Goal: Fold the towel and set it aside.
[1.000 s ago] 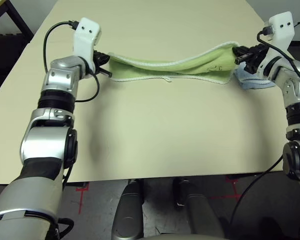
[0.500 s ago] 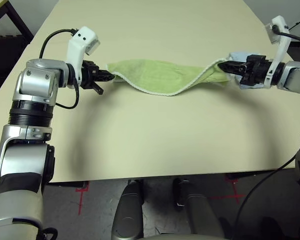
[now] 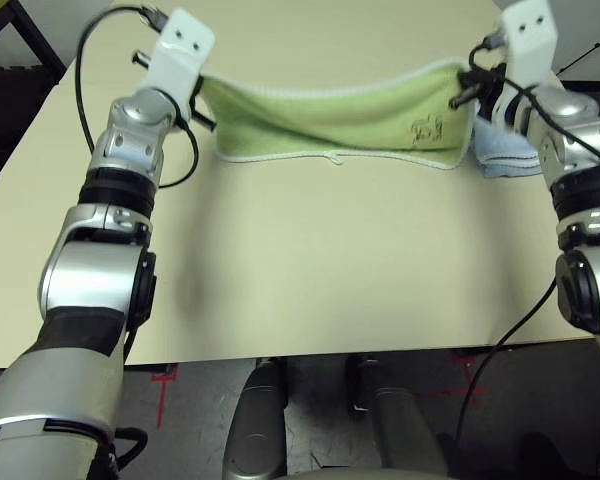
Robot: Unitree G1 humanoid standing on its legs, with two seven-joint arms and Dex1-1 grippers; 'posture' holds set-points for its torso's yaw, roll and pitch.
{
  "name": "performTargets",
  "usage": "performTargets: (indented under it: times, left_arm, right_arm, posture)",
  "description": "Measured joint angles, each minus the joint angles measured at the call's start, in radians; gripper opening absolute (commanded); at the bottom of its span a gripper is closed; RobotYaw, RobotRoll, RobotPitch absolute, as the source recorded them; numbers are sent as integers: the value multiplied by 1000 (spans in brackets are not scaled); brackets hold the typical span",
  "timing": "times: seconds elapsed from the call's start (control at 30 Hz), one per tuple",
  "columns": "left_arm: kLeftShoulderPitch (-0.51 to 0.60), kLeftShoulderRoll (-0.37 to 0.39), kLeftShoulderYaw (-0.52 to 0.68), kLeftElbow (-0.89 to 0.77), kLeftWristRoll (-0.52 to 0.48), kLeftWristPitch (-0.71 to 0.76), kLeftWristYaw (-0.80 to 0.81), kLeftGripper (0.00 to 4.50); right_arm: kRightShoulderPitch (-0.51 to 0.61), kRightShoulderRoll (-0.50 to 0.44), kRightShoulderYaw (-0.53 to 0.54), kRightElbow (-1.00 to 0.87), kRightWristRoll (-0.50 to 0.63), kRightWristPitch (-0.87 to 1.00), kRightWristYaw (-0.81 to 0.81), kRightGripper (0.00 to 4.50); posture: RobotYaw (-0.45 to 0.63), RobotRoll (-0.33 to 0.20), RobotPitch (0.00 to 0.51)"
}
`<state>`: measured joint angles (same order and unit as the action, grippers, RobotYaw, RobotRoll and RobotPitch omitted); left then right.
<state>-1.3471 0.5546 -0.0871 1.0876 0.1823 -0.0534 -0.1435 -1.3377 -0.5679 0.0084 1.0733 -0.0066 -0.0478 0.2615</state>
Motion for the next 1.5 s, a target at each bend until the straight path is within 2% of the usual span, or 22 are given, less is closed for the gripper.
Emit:
performTargets:
  times: [0.13,0.27,0.33,0.43,0.53,0.63,0.7,0.87,1.03,1.23,1.5]
  left_arm:
    - [-51,0,1,51,13,-74,65,27]
    - [-57,3,1,68,25,-101,86,27]
    - [-35,10,1,65,25,-99,78,27]
    - [63,27,1,19,23,-77,20,27]
    - [202,57,1,-83,13,-13,-95,27]
    - [330,129,9,-240,-33,100,-267,27]
    - [387,169,29,-335,-65,176,-362,27]
    - [544,289,48,-580,-159,325,-624,27]
    - [651,345,60,-719,-228,445,-769,27]
    - [716,429,81,-840,-292,565,-899,27]
    - [810,543,84,-943,-366,674,-1064,27]
  right_arm:
    - [-54,0,-5,86,-26,-113,-81,0]
    - [-60,1,-19,113,-28,-153,-80,0]
    - [-30,3,-20,98,-25,-163,-49,0]
    - [98,8,-22,7,0,-148,48,0]
    - [293,8,-24,-207,64,-31,178,0]
    - [506,-20,-30,-517,167,188,307,0]
    - [588,-46,-35,-674,221,322,358,0]
    - [704,-137,-103,-956,336,578,431,0]
    - [801,-155,-108,-1046,389,721,461,0]
    - [879,-175,-130,-1166,456,835,496,0]
    - [926,-243,-127,-1232,501,918,567,0]
  posture:
    - [152,0,206]
    - [161,0,204]
    - [161,0,206]
    - [155,0,213]
    - [154,0,218]
    - [152,0,221]
    - [152,0,219]
    - [159,0,211]
    - [169,0,200]
    - [174,0,196]
    - [187,0,198]
